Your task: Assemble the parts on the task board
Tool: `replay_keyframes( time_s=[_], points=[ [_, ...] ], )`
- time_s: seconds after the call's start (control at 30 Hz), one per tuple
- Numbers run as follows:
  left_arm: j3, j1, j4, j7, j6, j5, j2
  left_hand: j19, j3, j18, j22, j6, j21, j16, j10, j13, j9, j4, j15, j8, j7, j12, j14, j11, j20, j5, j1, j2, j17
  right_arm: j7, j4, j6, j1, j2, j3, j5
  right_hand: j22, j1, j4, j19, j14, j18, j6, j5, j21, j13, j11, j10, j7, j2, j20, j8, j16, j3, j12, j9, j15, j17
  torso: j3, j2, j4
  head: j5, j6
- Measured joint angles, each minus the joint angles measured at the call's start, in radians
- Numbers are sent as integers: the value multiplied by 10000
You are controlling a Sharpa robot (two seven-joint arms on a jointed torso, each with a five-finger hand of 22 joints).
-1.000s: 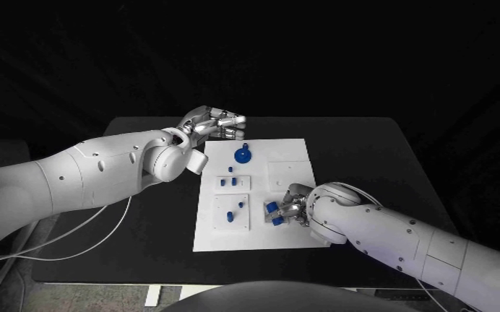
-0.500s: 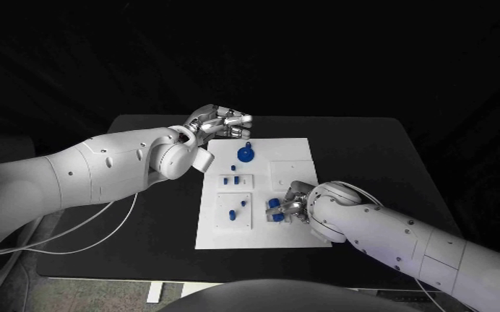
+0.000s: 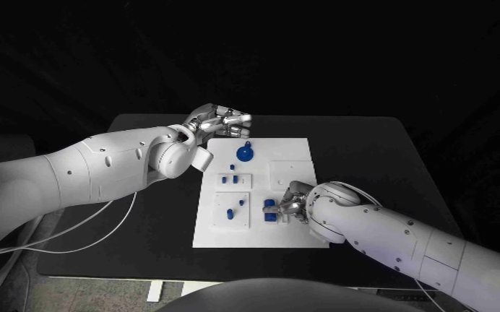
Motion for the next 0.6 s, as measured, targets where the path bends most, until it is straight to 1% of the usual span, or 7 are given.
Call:
replay_keyframes(
  time_s=[0.13,0.23,0.43,0.47,0.53,0.57,0.6],
  points=[
    [0,0,-3,-3,12,-1,-7,0,0,1,0,0,0,0,-2,0,0,0,0,0,0,0,0,2,0,0,0,0,0,42,107,-4,-14,-44,-7,49,0,0,39,0,0,0,-33,0,0,0,0,-1,-31,0,0,-1,0,-39,0,18,0,0,0,1,-1,-9,-8],
    [0,0,-5,-6,17,-2,-22,0,0,0,0,0,0,0,-2,0,0,0,0,0,0,0,0,2,0,0,0,0,0,80,211,-7,-24,-102,-8,105,-1,40,-35,0,0,0,-33,49,0,1,0,-1,-31,40,0,-1,0,-104,0,21,0,-1,5,3,-1,-10,-35],
    [0,0,-9,-13,18,-4,-43,0,0,-1,1,0,0,0,-1,0,0,0,0,0,0,0,0,1,0,0,0,0,0,149,407,-38,-46,-225,-8,200,-1,40,-213,0,0,0,-33,49,0,1,0,-1,-31,40,0,-1,0,18,0,21,1,6,6,4,-2,10,-61],
    [0,0,-10,-14,18,-5,-43,0,0,0,0,0,0,0,-2,0,0,0,0,0,0,0,0,1,0,0,0,0,0,161,435,-50,-49,-247,-8,213,-1,80,-213,0,0,1,-33,49,0,0,0,-1,-31,80,0,-1,0,19,0,26,1,6,6,5,-2,13,-64],
    [0,1,-10,-16,18,-6,-44,0,0,0,1,0,0,0,-1,0,0,0,0,0,0,0,0,1,0,0,0,0,0,189,489,-80,-53,-291,-8,237,-1,37,-416,0,0,0,-33,49,0,1,0,0,-31,259,0,-1,0,105,0,29,1,6,6,4,-2,16,-67],
    [0,1,-10,-17,18,-6,-46,0,0,0,1,0,0,0,-1,0,0,0,0,0,0,0,0,1,0,0,0,0,0,208,528,-102,-56,-329,-7,250,-1,28,-673,0,1,0,-33,49,0,1,0,0,-31,374,0,-1,0,213,0,28,1,15,6,4,-3,17,-68],
    [0,1,-10,-18,18,-7,-48,0,0,0,1,0,0,0,-1,0,0,0,0,0,0,0,0,1,0,0,0,0,0,222,557,-121,-58,-364,-6,258,-1,50,-858,0,1,1,-33,47,0,1,-1,0,-31,398,0,-1,0,360,0,28,1,17,5,4,-3,22,-68]
  ],
)
